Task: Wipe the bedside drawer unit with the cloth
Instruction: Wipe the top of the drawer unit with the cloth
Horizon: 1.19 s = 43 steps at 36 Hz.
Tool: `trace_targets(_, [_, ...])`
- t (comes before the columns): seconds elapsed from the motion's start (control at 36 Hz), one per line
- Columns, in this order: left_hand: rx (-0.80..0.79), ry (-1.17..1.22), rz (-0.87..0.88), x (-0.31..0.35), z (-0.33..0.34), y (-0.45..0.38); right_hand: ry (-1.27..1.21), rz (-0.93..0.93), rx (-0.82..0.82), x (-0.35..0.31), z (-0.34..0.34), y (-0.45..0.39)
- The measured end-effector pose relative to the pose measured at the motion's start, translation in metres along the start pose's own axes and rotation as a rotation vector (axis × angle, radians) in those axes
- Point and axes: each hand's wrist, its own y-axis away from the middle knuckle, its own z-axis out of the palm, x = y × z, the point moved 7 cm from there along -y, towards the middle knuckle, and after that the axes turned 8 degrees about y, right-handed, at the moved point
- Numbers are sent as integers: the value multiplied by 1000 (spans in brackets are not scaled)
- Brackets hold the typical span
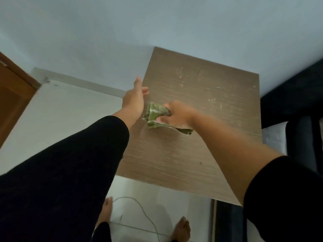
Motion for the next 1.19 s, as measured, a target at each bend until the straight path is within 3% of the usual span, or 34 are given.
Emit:
trace_targets(0.19, [111,-69,117,19,32,-44,68,70,315,41,-72,-45])
trace_targets(0.44, [-32,-584,504,3,65,-98,307,136,721,82,-124,-98])
trace_targets(0.56, [12,-783,651,-5,72,-104,413,126,864,92,-134,-119])
trace_targets(0.72, [89,-829,691,-6,76,-107,424,119,825,106,-131,-156])
trace_targets(1.19, [122,-867,699,-7,77,-111,349,253,634,123,-121,-201])
